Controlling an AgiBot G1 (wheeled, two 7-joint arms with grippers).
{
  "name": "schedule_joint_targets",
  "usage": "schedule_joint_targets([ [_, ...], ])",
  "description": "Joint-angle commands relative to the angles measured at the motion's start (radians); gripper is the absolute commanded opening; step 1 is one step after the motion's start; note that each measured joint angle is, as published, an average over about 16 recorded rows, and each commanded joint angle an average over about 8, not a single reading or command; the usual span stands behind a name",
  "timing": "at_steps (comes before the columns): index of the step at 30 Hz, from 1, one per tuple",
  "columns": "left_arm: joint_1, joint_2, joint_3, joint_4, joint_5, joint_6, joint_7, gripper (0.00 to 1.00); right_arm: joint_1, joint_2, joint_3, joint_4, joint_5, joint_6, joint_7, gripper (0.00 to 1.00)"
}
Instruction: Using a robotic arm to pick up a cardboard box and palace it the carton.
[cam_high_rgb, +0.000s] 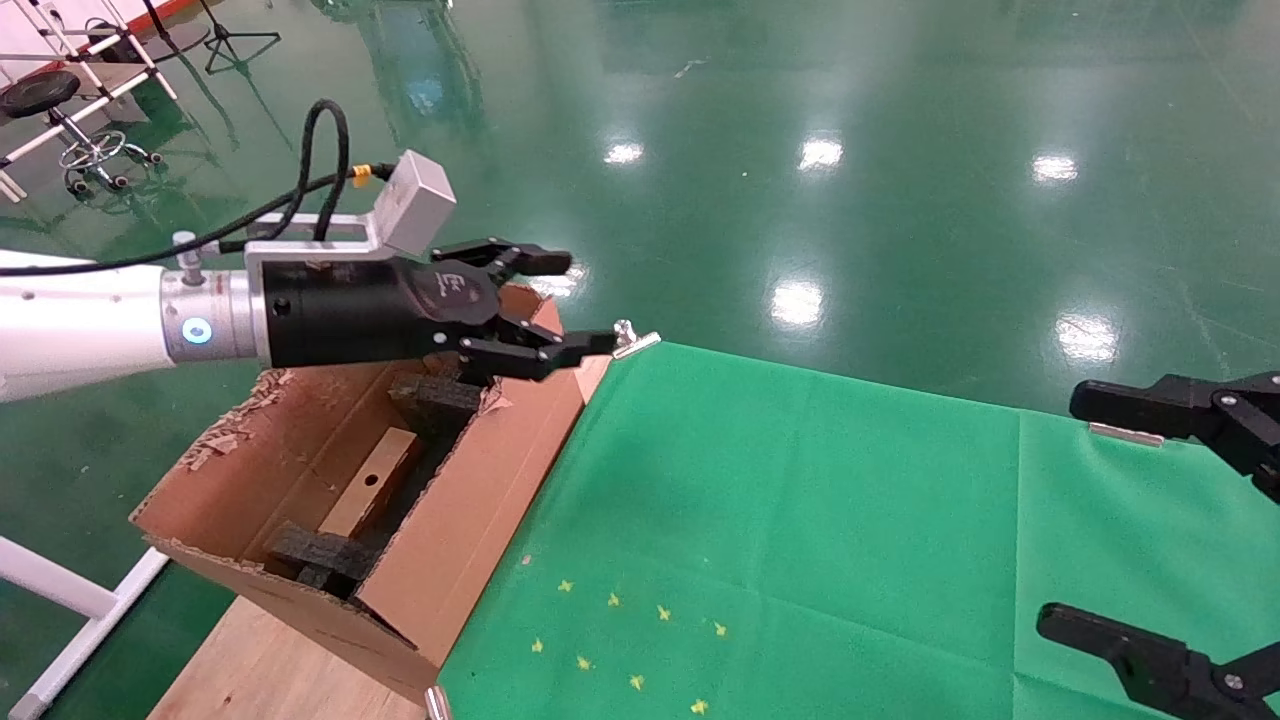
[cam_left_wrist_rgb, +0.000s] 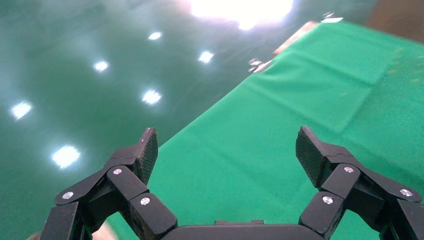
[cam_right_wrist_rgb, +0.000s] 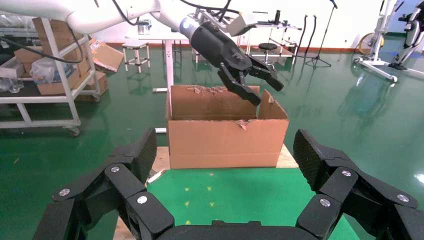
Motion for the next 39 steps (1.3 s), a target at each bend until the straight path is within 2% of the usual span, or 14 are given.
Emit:
schedule_joint_targets([
  [1, 0.027, -0.002, -0.016, -0.035, -0.03, 0.011, 0.004, 1.0, 0.0, 0.0, 0.0, 0.0, 0.0, 0.0, 0.0, 1.0],
  [26, 0.348, -0.028, -0.206, -0.447, -0.386, 0.146, 0.055, 1.0, 0.0, 0.0, 0.0, 0.0, 0.0, 0.0, 0.0, 1.0],
  [31, 0.373, -0.03, -0.221, -0.478, -0.414, 0.156, 0.058, 1.0, 0.0, 0.0, 0.0, 0.0, 0.0, 0.0, 0.0, 1.0],
  [39, 0.36, -0.03, -0.214, -0.461, -0.401, 0.151, 0.057, 1.0, 0.0, 0.0, 0.0, 0.0, 0.0, 0.0, 0.0, 1.0],
])
